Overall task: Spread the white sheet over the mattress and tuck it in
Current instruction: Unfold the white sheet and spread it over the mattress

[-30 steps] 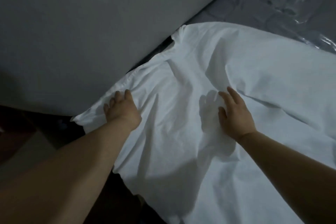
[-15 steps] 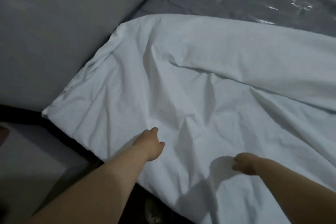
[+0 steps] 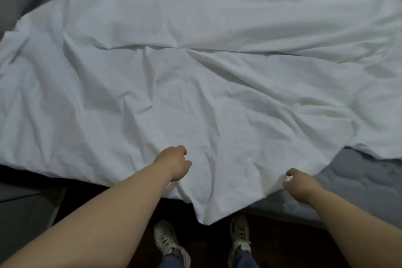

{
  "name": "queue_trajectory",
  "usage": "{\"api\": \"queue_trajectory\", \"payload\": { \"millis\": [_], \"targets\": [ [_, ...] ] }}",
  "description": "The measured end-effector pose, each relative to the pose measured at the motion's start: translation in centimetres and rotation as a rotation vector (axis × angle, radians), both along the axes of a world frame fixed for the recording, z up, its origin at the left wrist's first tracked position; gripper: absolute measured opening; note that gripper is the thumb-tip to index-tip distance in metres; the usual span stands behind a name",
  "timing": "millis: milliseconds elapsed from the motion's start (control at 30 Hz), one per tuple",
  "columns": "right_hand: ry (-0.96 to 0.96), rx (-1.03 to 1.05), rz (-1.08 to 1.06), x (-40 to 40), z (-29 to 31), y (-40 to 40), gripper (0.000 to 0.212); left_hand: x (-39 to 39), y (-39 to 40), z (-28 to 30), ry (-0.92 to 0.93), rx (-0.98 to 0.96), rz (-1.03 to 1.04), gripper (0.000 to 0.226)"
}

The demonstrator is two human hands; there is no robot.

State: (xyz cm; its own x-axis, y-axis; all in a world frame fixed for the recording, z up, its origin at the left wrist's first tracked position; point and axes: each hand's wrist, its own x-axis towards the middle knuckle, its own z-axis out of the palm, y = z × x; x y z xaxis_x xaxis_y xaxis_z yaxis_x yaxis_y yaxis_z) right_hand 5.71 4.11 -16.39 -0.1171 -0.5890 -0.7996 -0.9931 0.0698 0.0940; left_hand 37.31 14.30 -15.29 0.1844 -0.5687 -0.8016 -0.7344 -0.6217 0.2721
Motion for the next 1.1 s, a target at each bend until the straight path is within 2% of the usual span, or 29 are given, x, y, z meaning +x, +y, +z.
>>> {"api": "queue_trajectory", "payload": {
  "millis": [133,200,267,333,367,433,467,500,567,600,633,667,767,867,933,1000,1033,1100],
  "targets": [
    [-0.081,-0.075,-0.171,-5.4,-2.8,-0.9,0.037,-8.0,-1.5,-2.4,0.018,-0.033,0.001,0.049],
    [-0.235,-0.114,-0.36,-6.9,-4.6,-1.5,0.038,-11.8,-2.0,-4.3,0.05,-0.044,0.02,0.056],
    [-0.422,-0.161,-0.491,-8.6,-6.1,-1.7,0.048,-16.3,-2.2,-6.4,0.07,-0.03,0.014,0.076],
    [-0.531,-0.195,-0.471,-9.5,-6.8,-1.9,0.064,-20.3,-2.1,-8.1,0.051,-0.012,-0.038,0.101],
    [-0.579,-0.206,-0.453,-9.6,-6.8,-2.2,0.065,-22.0,-2.1,-8.7,0.023,-0.002,-0.052,0.109],
    [-0.681,-0.252,-0.36,-9.3,-6.4,-3.7,0.065,-24.6,-2.8,-9.4,-0.08,-0.007,-0.058,0.114],
    [-0.744,-0.285,-0.288,-8.7,-5.9,-4.8,0.065,-25.3,-3.3,-9.5,-0.148,-0.026,-0.042,0.106],
    [-0.814,-0.319,-0.215,-7.8,-5.6,-5.9,0.064,-25.4,-3.9,-9.7,-0.206,-0.064,-0.006,0.087],
    [-0.944,-0.331,-0.154,-5.8,-4.1,-8.4,0.065,-24.9,-5.4,-9.2,-0.235,-0.207,0.164,0.03],
    [-0.987,-0.327,-0.153,-4.9,-3.2,-9.5,0.068,-24.1,-6.3,-8.4,-0.2,-0.282,0.292,0.016],
    [-1.012,-0.338,-0.136,-3.9,-2.2,-10.6,0.07,-23.1,-7.2,-7.3,-0.165,-0.336,0.396,0.015],
    [-1.003,-0.36,-0.102,-3.2,-1.1,-11.4,0.072,-21.7,-8.1,-6.0,-0.159,-0.377,0.475,0.017],
    [-0.94,-0.425,0.046,-1.7,1.0,-12.5,0.079,-15.1,-11.0,-1.8,-0.309,-0.534,0.645,0.027],
    [-0.808,-0.464,0.09,-1.4,0.9,-11.9,0.061,-8.1,-12.9,1.7,-0.482,-0.644,0.781,0.029],
    [-0.712,-0.443,0.097,-1.4,-0.3,-11.1,0.047,-6.6,-13.3,2.0,-0.597,-0.648,0.679,0.026],
    [-0.643,-0.377,0.104,-1.5,-1.9,-10.1,0.047,-8.0,-12.8,0.3,-0.517,-0.617,0.45,0.021],
    [-0.612,-0.334,0.116,-1.6,-2.6,-9.6,0.049,-9.5,-12.2,-1.1,-0.434,-0.559,0.337,0.025],
    [-0.569,-0.276,0.15,-1.7,-4.2,-8.9,0.058,-12.3,-10.6,-4.1,-0.324,-0.385,0.158,0.055]
  ]
}}
